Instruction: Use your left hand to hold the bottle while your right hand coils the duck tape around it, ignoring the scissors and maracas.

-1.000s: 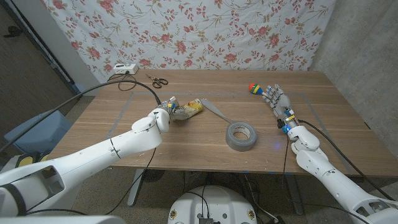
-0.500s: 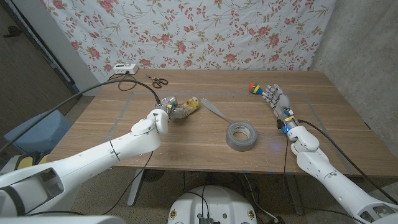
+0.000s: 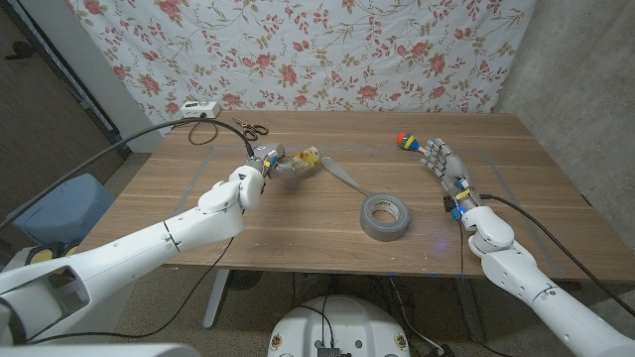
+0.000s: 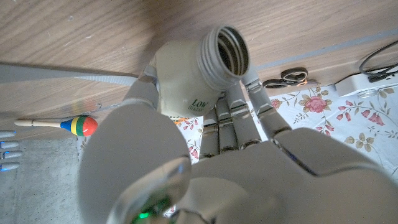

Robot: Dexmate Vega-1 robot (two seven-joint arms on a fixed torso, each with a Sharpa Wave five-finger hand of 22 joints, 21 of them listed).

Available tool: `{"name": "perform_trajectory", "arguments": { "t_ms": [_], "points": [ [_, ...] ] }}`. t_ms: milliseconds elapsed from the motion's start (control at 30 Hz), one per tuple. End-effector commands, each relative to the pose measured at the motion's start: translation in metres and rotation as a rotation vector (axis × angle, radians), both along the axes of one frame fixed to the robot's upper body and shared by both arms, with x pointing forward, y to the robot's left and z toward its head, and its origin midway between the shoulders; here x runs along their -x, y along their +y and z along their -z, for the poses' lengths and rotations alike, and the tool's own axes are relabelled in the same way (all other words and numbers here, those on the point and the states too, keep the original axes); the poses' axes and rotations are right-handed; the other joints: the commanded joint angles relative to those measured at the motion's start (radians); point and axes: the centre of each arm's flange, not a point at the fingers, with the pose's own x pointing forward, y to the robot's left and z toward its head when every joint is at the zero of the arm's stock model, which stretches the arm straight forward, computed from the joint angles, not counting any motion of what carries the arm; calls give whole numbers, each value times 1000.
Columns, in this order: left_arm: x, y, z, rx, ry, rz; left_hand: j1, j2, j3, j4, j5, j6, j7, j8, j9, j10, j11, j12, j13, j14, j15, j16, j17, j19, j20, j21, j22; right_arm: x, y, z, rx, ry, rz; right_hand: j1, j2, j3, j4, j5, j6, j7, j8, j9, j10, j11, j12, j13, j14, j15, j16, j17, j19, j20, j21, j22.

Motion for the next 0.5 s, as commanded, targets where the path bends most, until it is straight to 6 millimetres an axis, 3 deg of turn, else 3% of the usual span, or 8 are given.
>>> {"name": "perform_trajectory", "arguments": {
  "t_ms": [33, 167, 433, 500],
  "points": [
    [2, 10, -14, 0, -63, 101, 117, 93, 150, 166, 56, 282, -222, 21, 21, 255, -255, 59, 134, 83, -184, -19, 6, 11, -25, 7, -19, 36, 11, 1, 127, 43, 100, 20, -1, 7, -14, -6, 19, 6, 6, 6, 30, 6, 9, 2, 35, -4, 12, 3, 18, -2, 12, 6],
    [2, 14, -17, 26, -68, 133, 106, 78, 147, 176, 79, 294, -231, 31, 31, 266, -251, 49, 122, 79, -184, -37, 8, -2, -36, -2, -35, 48, 14, 0, 198, 68, 123, 30, 1, 11, -22, -11, 31, 5, 8, 6, 44, 6, 11, 3, 62, -6, 19, 5, 29, 7, 16, 7],
    [3, 20, -22, 49, -62, 156, 100, 73, 149, 187, 108, 291, -234, 35, 44, 269, -249, 37, 116, 84, -185, -56, 8, -7, -40, -4, -48, 73, 25, -3, 359, 127, 184, 49, 2, 17, -36, -17, 31, -6, 5, 7, 39, 4, 6, 4, 58, -5, 14, 7, 28, 12, 14, 8],
    [3, 20, -23, 44, -59, 157, 100, 72, 150, 189, 113, 290, -235, 35, 46, 270, -248, 35, 116, 86, -185, -59, 8, -9, -42, -4, -50, 79, 29, -2, 382, 114, 198, 93, 13, 36, -61, -25, 40, -6, 9, 8, 46, 1, 5, 5, 63, -19, 13, 9, 34, 10, 15, 9]
  ]
}}
